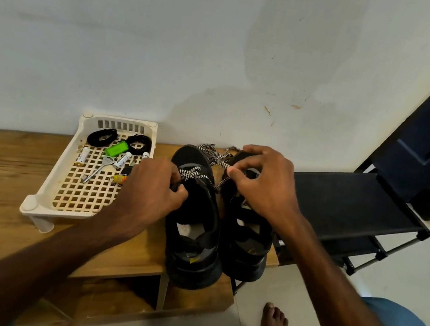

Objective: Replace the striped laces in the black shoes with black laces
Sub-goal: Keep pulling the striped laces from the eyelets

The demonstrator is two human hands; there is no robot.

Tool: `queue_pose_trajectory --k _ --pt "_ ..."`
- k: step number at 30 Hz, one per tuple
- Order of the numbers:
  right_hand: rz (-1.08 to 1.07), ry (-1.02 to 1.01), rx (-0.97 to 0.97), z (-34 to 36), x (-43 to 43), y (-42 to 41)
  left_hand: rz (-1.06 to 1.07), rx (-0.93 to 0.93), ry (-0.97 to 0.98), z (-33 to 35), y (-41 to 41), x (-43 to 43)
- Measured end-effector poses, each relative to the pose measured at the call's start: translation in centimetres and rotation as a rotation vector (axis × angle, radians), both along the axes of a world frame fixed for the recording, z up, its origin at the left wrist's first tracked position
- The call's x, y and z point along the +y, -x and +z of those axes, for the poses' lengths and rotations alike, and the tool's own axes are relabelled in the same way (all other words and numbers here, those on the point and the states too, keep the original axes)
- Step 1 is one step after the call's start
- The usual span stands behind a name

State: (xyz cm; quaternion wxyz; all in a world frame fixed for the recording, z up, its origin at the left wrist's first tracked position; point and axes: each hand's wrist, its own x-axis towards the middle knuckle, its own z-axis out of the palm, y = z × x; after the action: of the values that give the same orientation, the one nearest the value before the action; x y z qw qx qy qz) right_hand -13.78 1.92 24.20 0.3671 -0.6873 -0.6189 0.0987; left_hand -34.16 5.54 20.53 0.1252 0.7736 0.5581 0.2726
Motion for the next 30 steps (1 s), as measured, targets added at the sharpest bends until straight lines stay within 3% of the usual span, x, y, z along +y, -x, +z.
queue_pose_trajectory --k 8,13,16,18,20,23,30 --pt "-0.122 -0.370 -0.086 -1.0 1.0 0.8 -0.018 0.066 -0.021 0.2 -0.3 -0.2" --pt "-0.108 -0.036 -0.292 -1.6 1.1 1.6 -0.043 0.145 -0.010 0.4 -0.1 -0.2" --pt "0.057 0.043 -0.245 -1.7 0.5 3.0 -0.069 0.179 -0.002 0.5 0.0 -0.1" --pt "0.152 0.199 -0.158 -2.1 0.0 4.0 -0.109 0.216 -0.007 0.6 0.1 -0.1" --pt "0.151 0.296 -0.202 -2.7 -0.2 4.6 -0.156 0.254 -0.021 0.6 0.2 0.1" --pt "0.093 0.288 -0.278 -3.3 0.2 5.1 -0.182 0.276 -0.015 0.5 0.4 0.3" --pt "-0.043 0.262 -0.097 -3.6 1.3 3.4 -0.080 0.056 0.165 0.8 1.4 1.4"
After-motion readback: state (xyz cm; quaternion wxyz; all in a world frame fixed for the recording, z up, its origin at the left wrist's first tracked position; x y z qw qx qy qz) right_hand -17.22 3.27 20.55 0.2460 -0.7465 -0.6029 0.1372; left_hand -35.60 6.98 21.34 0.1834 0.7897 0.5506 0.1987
